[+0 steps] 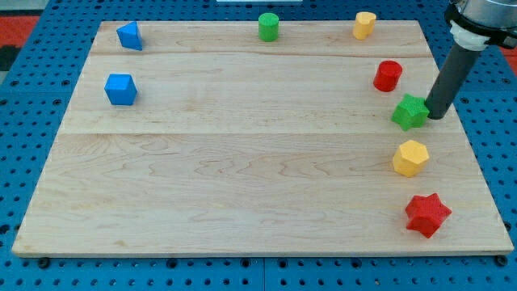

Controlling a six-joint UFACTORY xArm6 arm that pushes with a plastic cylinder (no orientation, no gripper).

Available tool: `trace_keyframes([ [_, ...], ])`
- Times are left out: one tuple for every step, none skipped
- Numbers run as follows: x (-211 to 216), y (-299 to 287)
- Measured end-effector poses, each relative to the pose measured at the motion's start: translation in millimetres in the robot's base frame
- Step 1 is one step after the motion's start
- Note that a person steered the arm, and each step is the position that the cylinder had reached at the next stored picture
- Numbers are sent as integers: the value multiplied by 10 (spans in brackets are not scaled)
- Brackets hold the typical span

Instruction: Move arm to the right of yellow hexagon

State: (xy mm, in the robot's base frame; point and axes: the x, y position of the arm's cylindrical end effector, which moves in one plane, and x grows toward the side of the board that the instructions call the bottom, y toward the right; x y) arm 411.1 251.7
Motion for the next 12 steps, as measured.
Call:
trace_keyframes([
  [-126, 39],
  [-224, 43],
  [-284, 43],
  [-311, 43],
  [-285, 114],
  [-282, 180],
  [-214, 194],
  [56, 334],
  [248, 442],
  [648, 185],
  [983, 266],
  [1133, 330],
])
